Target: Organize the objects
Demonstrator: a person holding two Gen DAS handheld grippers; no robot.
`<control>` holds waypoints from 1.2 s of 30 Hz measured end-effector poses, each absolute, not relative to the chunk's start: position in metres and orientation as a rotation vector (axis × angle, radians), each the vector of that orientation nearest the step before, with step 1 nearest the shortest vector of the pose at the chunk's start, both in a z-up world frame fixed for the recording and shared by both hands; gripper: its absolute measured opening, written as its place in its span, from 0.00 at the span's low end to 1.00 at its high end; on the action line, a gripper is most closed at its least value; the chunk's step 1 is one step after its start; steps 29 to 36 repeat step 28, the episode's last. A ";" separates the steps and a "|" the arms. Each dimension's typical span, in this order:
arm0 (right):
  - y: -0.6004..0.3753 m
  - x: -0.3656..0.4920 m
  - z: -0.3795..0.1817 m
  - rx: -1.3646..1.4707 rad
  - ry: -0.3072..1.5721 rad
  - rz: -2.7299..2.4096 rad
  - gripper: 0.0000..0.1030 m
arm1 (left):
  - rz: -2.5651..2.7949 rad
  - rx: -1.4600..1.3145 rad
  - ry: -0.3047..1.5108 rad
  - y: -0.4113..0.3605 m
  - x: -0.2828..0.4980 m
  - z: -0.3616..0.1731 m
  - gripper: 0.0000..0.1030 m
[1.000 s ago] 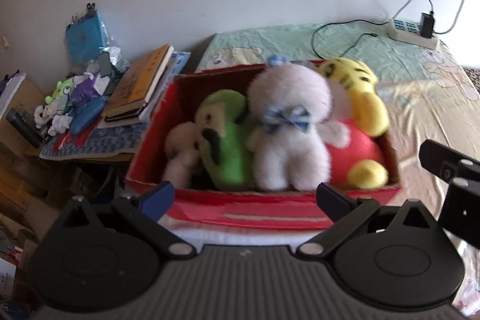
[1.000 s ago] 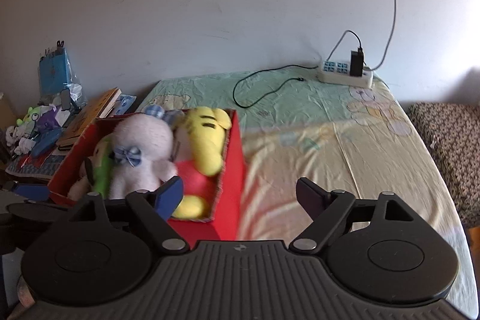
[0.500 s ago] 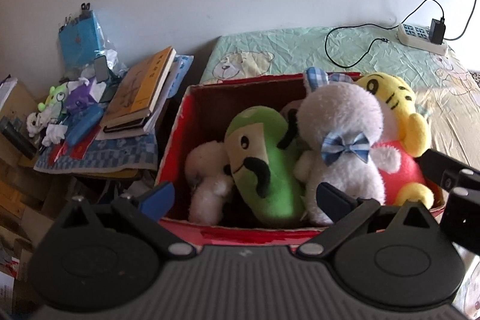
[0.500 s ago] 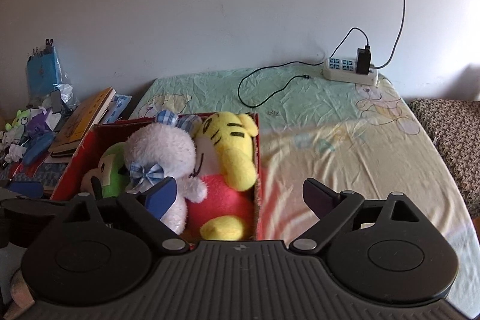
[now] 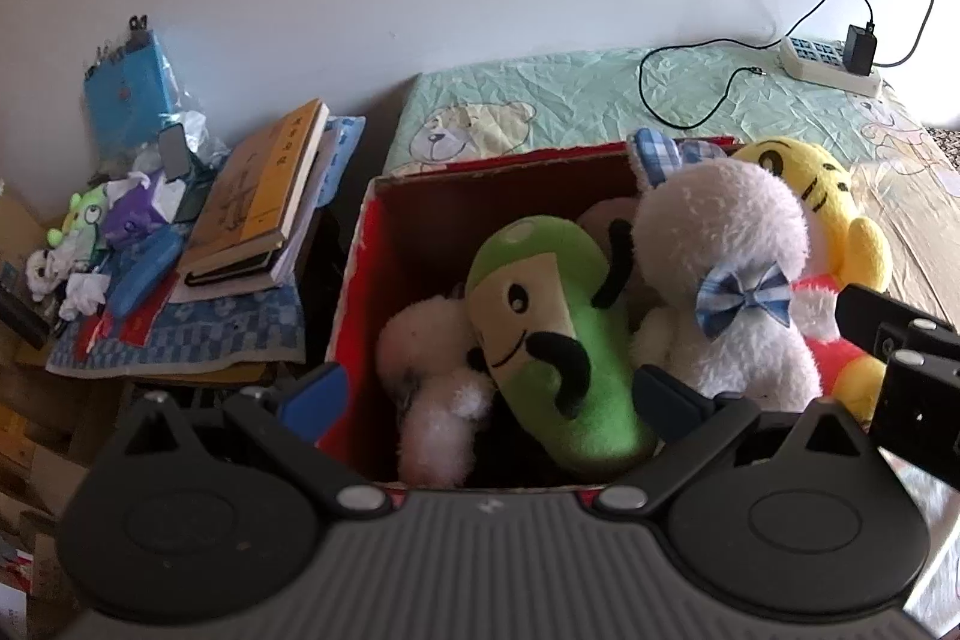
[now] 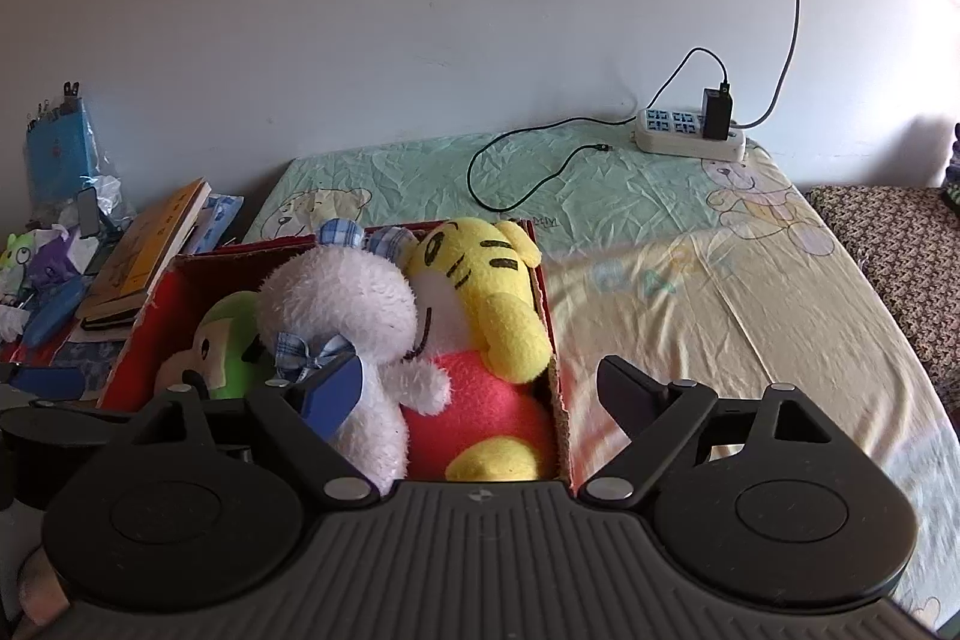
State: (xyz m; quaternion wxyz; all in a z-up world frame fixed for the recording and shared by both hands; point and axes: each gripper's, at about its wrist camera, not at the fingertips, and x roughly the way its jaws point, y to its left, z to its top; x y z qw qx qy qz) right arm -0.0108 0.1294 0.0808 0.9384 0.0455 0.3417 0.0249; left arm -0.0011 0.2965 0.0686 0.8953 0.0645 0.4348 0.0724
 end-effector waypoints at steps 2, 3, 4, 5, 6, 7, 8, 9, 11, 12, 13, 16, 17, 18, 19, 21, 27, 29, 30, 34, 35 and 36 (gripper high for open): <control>0.133 -0.010 0.081 0.086 0.695 0.044 0.85 | 0.142 0.122 0.906 0.301 0.000 0.067 0.98; 0.135 -0.010 0.082 0.082 0.692 0.041 0.85 | 0.138 0.117 0.905 0.302 0.000 0.068 0.98; 0.137 -0.010 0.082 0.078 0.688 0.038 0.85 | 0.134 0.114 0.902 0.304 0.001 0.068 0.98; 0.139 -0.009 0.083 0.074 0.684 0.037 0.85 | 0.133 0.113 0.897 0.306 0.001 0.068 0.98; 0.141 -0.009 0.083 0.070 0.680 0.035 0.85 | 0.131 0.111 0.895 0.307 0.002 0.068 0.98; 0.143 -0.008 0.083 0.068 0.678 0.032 0.85 | 0.129 0.108 0.894 0.308 0.002 0.068 0.98; 0.144 -0.007 0.083 0.068 0.679 0.032 0.85 | 0.127 0.103 0.895 0.310 0.002 0.067 0.98; 0.145 -0.006 0.082 0.068 0.680 0.032 0.85 | 0.121 0.096 0.897 0.312 0.004 0.066 0.97; 0.148 -0.004 0.082 0.066 0.682 0.032 0.85 | 0.108 0.083 0.897 0.317 0.005 0.065 0.96; 0.150 -0.003 0.081 0.064 0.682 0.032 0.85 | 0.111 0.083 0.893 0.318 0.006 0.065 0.95; 0.152 -0.002 0.081 0.059 0.682 0.032 0.85 | 0.118 0.085 0.888 0.319 0.006 0.065 0.95; 0.157 -0.001 0.082 0.044 0.674 0.030 0.85 | 0.125 0.078 0.879 0.323 0.009 0.065 0.94; 0.159 0.000 0.082 0.039 0.672 0.031 0.85 | 0.125 0.074 0.880 0.324 0.010 0.065 0.94; 0.160 0.000 0.081 0.034 0.672 0.031 0.85 | 0.125 0.071 0.880 0.325 0.012 0.065 0.94; 0.161 0.001 0.080 0.030 0.675 0.030 0.85 | 0.126 0.070 0.880 0.326 0.013 0.065 0.94; 0.162 0.003 0.079 0.032 0.683 0.030 0.85 | 0.126 0.070 0.880 0.325 0.015 0.063 0.94; 0.161 0.006 0.076 0.032 0.686 0.022 0.84 | 0.122 0.080 0.888 0.322 0.022 0.059 0.96; 0.160 0.006 0.076 0.033 0.687 0.021 0.84 | 0.126 0.081 0.892 0.322 0.022 0.059 0.96; 0.160 0.006 0.076 0.033 0.687 0.021 0.84 | 0.126 0.081 0.892 0.322 0.022 0.059 0.96; 0.160 0.006 0.076 0.033 0.687 0.021 0.84 | 0.126 0.081 0.892 0.322 0.022 0.059 0.96; 0.160 0.006 0.076 0.033 0.687 0.021 0.84 | 0.126 0.081 0.892 0.322 0.022 0.059 0.96; 0.160 0.006 0.076 0.033 0.687 0.021 0.84 | 0.126 0.081 0.892 0.322 0.022 0.059 0.96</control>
